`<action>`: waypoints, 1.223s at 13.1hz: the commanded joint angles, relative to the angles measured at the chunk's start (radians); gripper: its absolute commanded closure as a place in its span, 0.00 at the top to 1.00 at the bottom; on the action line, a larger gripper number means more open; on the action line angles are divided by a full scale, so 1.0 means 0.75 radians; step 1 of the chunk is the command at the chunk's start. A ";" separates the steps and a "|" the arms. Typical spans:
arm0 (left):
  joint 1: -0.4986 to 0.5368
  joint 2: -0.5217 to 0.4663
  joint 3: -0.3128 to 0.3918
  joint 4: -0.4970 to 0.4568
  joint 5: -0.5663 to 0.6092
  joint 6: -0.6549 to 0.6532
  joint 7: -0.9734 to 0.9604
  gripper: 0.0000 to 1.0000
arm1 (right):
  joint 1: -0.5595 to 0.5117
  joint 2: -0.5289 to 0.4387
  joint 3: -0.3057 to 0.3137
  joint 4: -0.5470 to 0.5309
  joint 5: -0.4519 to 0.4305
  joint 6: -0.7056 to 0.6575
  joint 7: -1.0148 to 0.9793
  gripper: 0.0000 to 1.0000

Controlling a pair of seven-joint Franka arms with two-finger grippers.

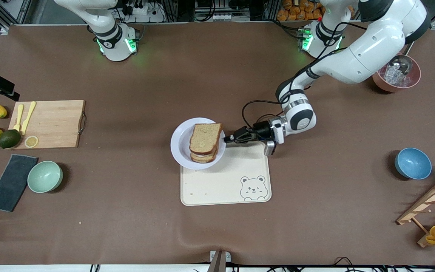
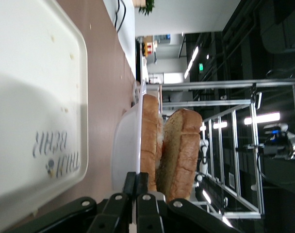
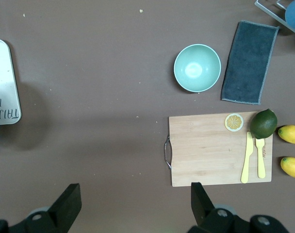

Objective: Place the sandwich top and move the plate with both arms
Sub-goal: 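Drag the plate onto the bear tray with the left gripper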

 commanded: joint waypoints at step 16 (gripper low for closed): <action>0.002 0.080 0.234 0.097 -0.023 0.006 0.015 0.14 | 0.016 0.012 -0.013 0.012 -0.002 -0.008 -0.008 1.00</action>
